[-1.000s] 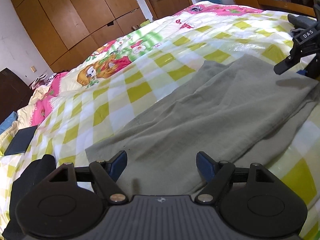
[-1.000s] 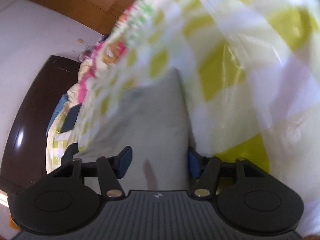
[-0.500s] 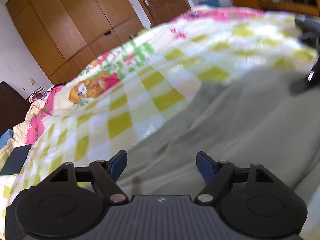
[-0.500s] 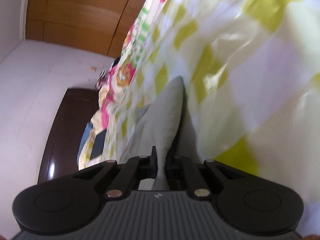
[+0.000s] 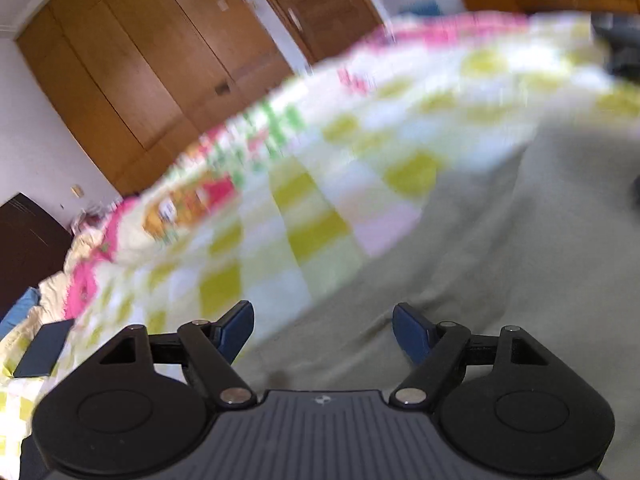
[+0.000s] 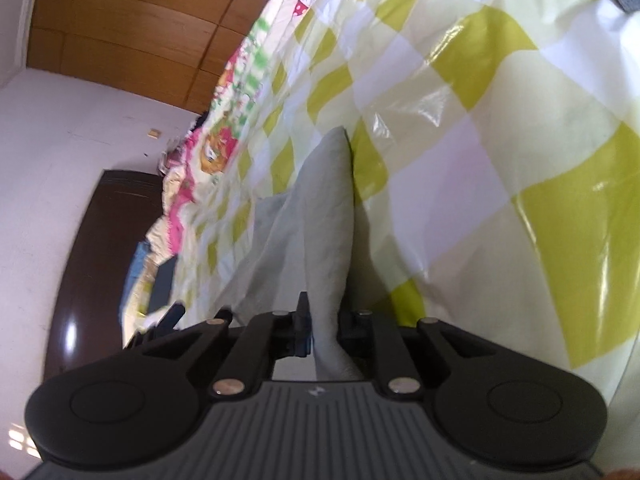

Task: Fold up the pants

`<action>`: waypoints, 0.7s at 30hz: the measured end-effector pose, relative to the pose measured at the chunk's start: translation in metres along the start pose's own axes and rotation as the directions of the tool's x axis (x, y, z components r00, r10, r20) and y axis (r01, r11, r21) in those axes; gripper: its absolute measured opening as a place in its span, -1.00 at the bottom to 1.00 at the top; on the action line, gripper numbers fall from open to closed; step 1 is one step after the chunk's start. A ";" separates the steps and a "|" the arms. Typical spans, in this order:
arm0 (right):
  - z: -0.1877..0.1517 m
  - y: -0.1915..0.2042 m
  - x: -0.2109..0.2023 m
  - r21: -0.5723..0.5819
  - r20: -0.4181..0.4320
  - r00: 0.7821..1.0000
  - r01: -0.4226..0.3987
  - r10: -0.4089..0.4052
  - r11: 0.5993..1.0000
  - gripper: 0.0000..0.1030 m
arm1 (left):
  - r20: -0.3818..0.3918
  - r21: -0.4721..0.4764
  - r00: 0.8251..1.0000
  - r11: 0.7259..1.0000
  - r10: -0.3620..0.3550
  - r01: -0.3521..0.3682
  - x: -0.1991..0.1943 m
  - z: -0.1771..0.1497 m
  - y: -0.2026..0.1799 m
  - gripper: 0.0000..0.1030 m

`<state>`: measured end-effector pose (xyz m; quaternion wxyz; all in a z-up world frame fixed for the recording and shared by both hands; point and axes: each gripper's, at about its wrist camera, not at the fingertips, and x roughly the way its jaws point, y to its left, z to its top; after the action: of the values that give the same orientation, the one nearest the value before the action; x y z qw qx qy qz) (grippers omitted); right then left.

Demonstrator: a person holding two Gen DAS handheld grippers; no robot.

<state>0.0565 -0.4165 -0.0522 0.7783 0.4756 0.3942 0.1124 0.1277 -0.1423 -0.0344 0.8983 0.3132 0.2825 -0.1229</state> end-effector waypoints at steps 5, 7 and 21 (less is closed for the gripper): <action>-0.006 0.011 -0.012 -0.019 0.040 0.998 0.040 -0.039 0.999 -0.81 | 0.042 -0.037 0.999 0.999 0.023 -0.022 -0.005 0.006 0.012 0.73; -0.007 0.012 -0.014 -0.019 0.042 0.998 0.043 -0.042 0.999 -0.82 | 0.077 -0.066 0.996 0.997 0.046 -0.041 -0.023 0.002 0.023 0.73; -0.011 0.024 0.002 -0.028 0.029 0.992 0.123 -0.122 0.992 -0.82 | 0.157 0.009 0.979 0.991 -0.130 0.130 -0.090 -0.051 -0.010 0.71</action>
<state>0.0547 -0.3954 -0.0360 0.7959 0.4406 0.4104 0.0637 0.0283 -0.1137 -0.0197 0.9080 0.2831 0.2308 -0.2054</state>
